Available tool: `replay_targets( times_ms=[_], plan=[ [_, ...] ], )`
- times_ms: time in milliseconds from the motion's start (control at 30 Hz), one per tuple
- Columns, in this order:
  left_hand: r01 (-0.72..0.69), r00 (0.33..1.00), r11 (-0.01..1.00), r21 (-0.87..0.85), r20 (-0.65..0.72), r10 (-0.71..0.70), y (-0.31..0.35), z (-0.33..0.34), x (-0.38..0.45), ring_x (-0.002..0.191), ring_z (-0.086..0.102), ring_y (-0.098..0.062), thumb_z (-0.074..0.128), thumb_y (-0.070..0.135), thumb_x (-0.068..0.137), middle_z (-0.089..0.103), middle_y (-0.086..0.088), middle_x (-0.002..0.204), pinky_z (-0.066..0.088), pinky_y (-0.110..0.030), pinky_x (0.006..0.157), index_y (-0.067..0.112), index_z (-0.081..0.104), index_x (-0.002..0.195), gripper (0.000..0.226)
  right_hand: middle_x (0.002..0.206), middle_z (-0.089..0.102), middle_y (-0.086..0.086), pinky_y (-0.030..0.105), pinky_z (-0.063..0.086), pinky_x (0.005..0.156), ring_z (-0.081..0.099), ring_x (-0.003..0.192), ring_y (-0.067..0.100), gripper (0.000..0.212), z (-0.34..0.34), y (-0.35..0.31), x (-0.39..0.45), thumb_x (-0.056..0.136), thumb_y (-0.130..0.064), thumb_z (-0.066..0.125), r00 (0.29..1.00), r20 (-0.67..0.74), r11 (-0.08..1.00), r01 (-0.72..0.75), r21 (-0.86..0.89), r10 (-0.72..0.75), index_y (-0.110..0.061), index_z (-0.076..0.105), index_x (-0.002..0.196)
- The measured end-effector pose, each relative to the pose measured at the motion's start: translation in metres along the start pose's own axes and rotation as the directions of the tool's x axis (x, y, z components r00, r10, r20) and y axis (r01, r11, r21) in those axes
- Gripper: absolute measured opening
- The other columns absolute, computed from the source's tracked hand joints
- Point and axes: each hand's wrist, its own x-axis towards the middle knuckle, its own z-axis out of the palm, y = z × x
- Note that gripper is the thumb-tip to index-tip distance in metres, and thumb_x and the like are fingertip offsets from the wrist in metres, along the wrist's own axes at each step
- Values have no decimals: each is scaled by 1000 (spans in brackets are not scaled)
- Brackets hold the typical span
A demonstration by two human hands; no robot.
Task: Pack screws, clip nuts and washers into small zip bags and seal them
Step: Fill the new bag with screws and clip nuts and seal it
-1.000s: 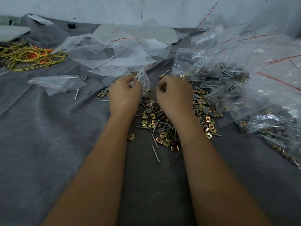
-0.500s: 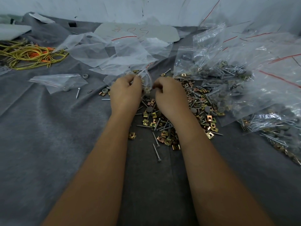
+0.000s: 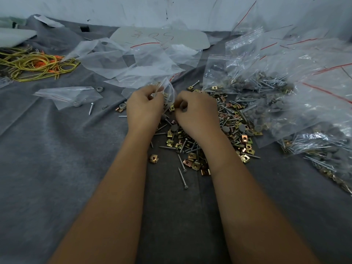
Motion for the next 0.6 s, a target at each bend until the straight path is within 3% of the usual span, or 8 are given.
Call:
replay_targets(
  times_ms=[100, 200, 300, 367, 433, 533, 600],
  plan=[
    [-21, 1000, 999, 34, 4, 21, -3, 0, 1, 61, 65, -26, 52, 18, 87, 71, -11, 77, 59, -45, 62, 38, 70, 93, 28, 84, 66, -3, 44, 49, 81, 60, 86, 21, 7, -3, 1, 1, 86, -17, 64, 981, -193, 991, -7, 136, 34, -22, 68, 87],
    [-26, 1000, 999, 36, 5, 25, -3, 1, 2, 49, 58, -9, 51, 20, 89, 65, 3, 62, 48, -30, 51, 35, 71, 95, 26, 90, 67, -5, 40, 47, 82, 57, 90, 17, 7, -6, -1, 1, 84, -14, 66, 954, -300, 963, 86, 255, -6, -18, 69, 88],
    [-37, 999, 999, 40, 23, 36, -4, 2, 3, 43, 47, -8, 47, 21, 87, 55, 6, 49, 38, -27, 49, 30, 71, 84, 26, 103, 69, -5, 38, 45, 89, 55, 101, 18, 22, -5, -5, 0, 86, -7, 64, 966, -230, 946, 182, 269, -120, -20, 73, 101],
    [-55, 998, 998, 26, 19, 55, -6, 2, 3, 45, 41, -11, 44, 22, 86, 51, 1, 52, 34, -28, 49, 15, 71, 84, 28, 112, 68, -1, 40, 44, 92, 54, 106, 21, 37, -2, -6, -2, 85, 3, 57, 967, -186, 948, 214, 237, -172, -20, 73, 110],
    [-64, 998, 998, 3, 2, 64, -7, 2, 3, 44, 42, -7, 44, 21, 87, 53, 0, 56, 35, -24, 45, 13, 69, 80, 28, 120, 61, 4, 40, 42, 94, 50, 110, 25, 47, -1, -5, -3, 80, 9, 53, 969, -174, 963, 204, 178, -173, -20, 72, 112],
    [-50, 998, 998, -48, -25, 49, -5, -1, 4, 45, 51, 1, 47, 17, 90, 61, 9, 57, 38, -14, 42, 29, 67, 71, 31, 132, 51, 5, 42, 40, 97, 43, 118, 28, 43, -1, -2, -2, 80, 2, 58, 981, -100, 986, 168, -13, -168, -23, 70, 112],
    [-55, 998, 998, 9, -33, 55, -6, -5, 6, 45, 48, -1, 48, 18, 91, 60, 8, 56, 39, -20, 44, 22, 69, 75, 27, 137, 48, 4, 41, 38, 98, 41, 122, 28, 28, -2, 0, -1, 86, -11, 61, 985, -66, 980, 147, -131, -157, -27, 71, 107]
  ],
)
